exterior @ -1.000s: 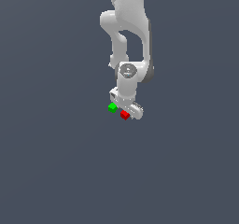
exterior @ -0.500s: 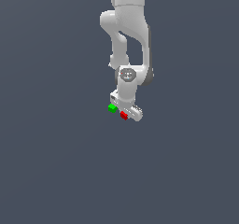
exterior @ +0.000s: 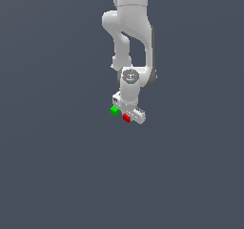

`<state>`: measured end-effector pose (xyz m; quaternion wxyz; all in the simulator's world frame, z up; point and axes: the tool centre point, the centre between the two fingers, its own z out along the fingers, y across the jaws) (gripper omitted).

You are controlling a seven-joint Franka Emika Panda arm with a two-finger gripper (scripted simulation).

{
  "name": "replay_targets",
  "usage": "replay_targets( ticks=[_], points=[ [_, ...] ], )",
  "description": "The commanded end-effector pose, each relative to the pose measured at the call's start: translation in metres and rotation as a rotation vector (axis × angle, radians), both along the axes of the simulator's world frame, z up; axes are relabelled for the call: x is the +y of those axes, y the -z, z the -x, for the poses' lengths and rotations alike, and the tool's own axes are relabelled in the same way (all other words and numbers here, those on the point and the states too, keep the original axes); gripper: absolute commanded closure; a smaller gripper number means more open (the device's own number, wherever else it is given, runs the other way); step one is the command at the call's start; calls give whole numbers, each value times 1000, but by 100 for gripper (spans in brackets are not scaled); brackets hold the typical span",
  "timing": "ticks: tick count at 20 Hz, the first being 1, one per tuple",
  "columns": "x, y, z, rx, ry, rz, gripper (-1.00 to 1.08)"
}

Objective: Stack the red cube on top of the green cube.

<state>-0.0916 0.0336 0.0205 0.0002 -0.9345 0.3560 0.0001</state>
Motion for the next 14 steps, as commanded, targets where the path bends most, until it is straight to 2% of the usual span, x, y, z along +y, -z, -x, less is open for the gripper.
replay_targets(
  ticks=[1,7,14],
  points=[
    [0,-2,0,0,0,0,108],
    [0,-20,0,0,0,0,108],
    [0,-63,1,0,0,0,108]
  ],
)
